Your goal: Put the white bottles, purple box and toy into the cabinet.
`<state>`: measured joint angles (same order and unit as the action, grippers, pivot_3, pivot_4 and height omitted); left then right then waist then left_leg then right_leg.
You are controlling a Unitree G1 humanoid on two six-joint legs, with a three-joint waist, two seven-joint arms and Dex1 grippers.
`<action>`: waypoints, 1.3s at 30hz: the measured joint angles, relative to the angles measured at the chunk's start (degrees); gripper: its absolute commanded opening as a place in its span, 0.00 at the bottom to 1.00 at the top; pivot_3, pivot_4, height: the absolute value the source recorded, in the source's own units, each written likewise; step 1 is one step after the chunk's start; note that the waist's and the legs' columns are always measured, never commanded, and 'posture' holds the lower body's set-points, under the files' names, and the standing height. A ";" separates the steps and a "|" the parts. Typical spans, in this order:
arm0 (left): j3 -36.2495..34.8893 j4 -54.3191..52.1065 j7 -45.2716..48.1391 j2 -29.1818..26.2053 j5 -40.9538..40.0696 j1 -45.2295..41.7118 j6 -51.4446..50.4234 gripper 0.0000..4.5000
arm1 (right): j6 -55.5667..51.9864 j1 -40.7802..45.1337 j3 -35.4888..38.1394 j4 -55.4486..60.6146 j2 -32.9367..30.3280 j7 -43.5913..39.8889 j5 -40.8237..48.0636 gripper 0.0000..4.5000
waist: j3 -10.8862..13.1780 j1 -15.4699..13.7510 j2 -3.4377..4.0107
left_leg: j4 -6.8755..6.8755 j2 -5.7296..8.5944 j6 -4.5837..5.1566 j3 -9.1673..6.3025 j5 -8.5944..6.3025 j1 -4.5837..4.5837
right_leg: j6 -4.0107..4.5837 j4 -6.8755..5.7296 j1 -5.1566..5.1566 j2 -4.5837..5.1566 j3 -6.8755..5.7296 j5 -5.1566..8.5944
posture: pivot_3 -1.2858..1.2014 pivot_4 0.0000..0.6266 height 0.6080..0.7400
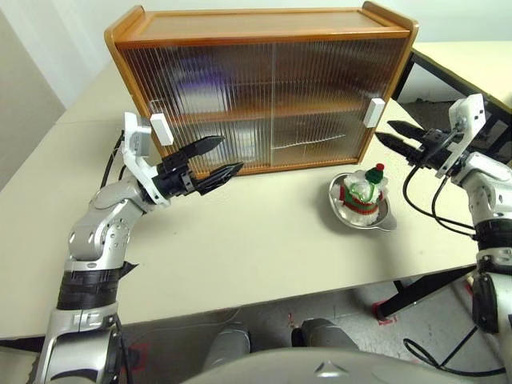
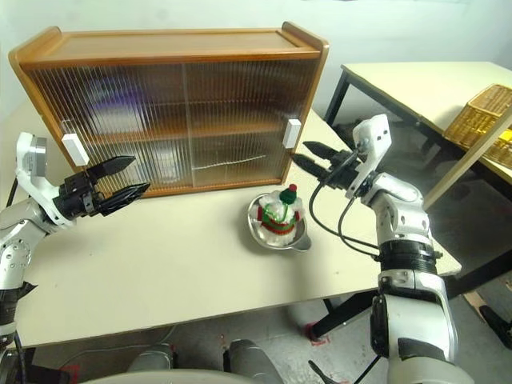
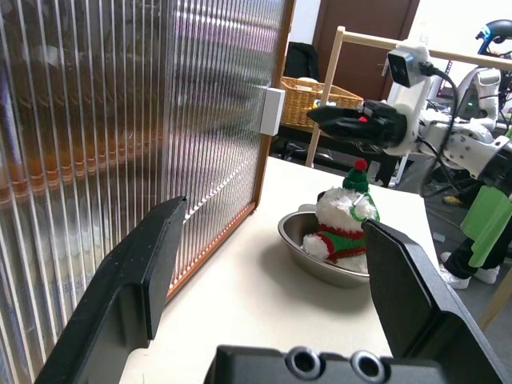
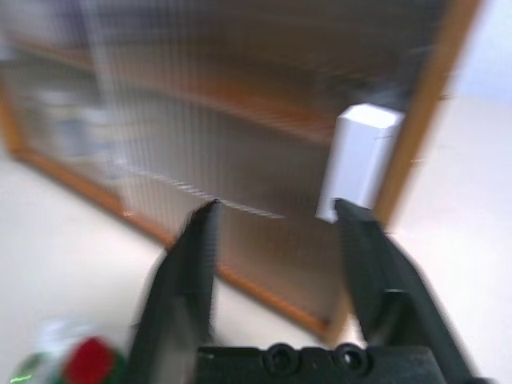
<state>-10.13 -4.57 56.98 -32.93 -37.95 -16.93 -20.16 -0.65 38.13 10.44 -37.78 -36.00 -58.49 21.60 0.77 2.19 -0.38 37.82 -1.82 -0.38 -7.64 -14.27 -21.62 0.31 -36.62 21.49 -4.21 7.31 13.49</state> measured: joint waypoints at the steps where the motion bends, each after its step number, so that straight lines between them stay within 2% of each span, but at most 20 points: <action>1: -0.02 -0.01 -0.02 0.00 0.00 0.12 0.02 1.00 | 1.28 1.27 0.00 -2.09 0.05 0.99 -0.64 0.29 | -0.01 0.02 0.05 | 0.00 -0.06 0.00 0.01 0.00 0.01 | 0.02 0.00 0.00 -0.01 0.00 -0.02 | 0.49 0.00 1.00; 4: -0.07 -0.02 -0.09 0.00 0.01 0.47 0.06 1.00 | 4.07 4.18 0.01 -6.38 0.53 3.74 -2.24 0.02 | -0.03 -0.01 0.14 | -0.03 -0.19 0.01 0.02 0.01 0.00 | 0.03 0.00 0.02 -0.03 -0.02 -0.04 | 0.49 0.00 1.00; 5: -0.08 -0.02 -0.11 0.00 0.02 0.51 0.07 1.00 | 4.63 4.86 0.01 -7.34 0.87 4.50 -2.47 0.01 | -0.03 -0.02 0.14 | -0.03 -0.23 0.01 0.02 0.00 0.00 | 0.05 0.00 0.02 -0.04 -0.02 -0.05 | 0.49 0.00 1.00; 12: -0.15 -0.02 -0.72 0.02 0.08 0.78 0.71 1.00 | 6.20 8.13 0.01 -12.35 2.14 7.22 -3.94 0.01 | -0.03 -0.16 0.16 | -0.06 -0.33 0.02 0.05 0.00 -0.05 | 0.19 0.01 0.08 -0.07 -0.04 -0.14 | 0.50 0.00 1.00; 15: -0.14 -0.03 -1.10 0.05 0.09 0.81 0.93 1.00 | 6.58 9.05 0.01 -13.50 2.62 7.83 -4.15 0.01 | -0.03 -0.19 0.17 | -0.06 -0.34 0.02 0.05 0.00 -0.13 | 0.53 0.02 0.17 -0.07 -0.05 -0.35 | 0.50 0.00 1.00; 30: -0.14 -0.80 -2.61 0.08 0.06 0.46 1.24 1.00 | 8.21 11.36 0.01 -18.60 2.79 10.54 -6.84 0.01 | -0.03 -0.18 0.17 | -0.07 -0.37 0.02 0.07 0.00 -0.17 | 0.51 0.03 0.24 -0.08 -0.04 -0.42 | 0.50 0.00 1.00; 39: -0.11 -0.87 -3.12 0.09 0.07 -0.55 1.18 1.00 | 8.08 13.26 -0.02 -18.22 6.21 9.83 -6.88 0.01 | -0.03 -0.02 0.20 | -0.08 -0.43 0.02 0.09 0.00 -0.18 | 0.55 0.03 0.29 -0.12 -0.04 -0.45 | 0.50 0.00 1.00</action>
<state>-10.24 -5.45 53.86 -32.84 -37.88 -17.48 -18.99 7.43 51.39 10.42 -56.00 -29.79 -48.67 14.72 0.74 2.17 -0.18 37.74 -2.25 -0.35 -7.56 -14.27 -21.80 0.86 -36.58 21.79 -4.34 7.27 13.04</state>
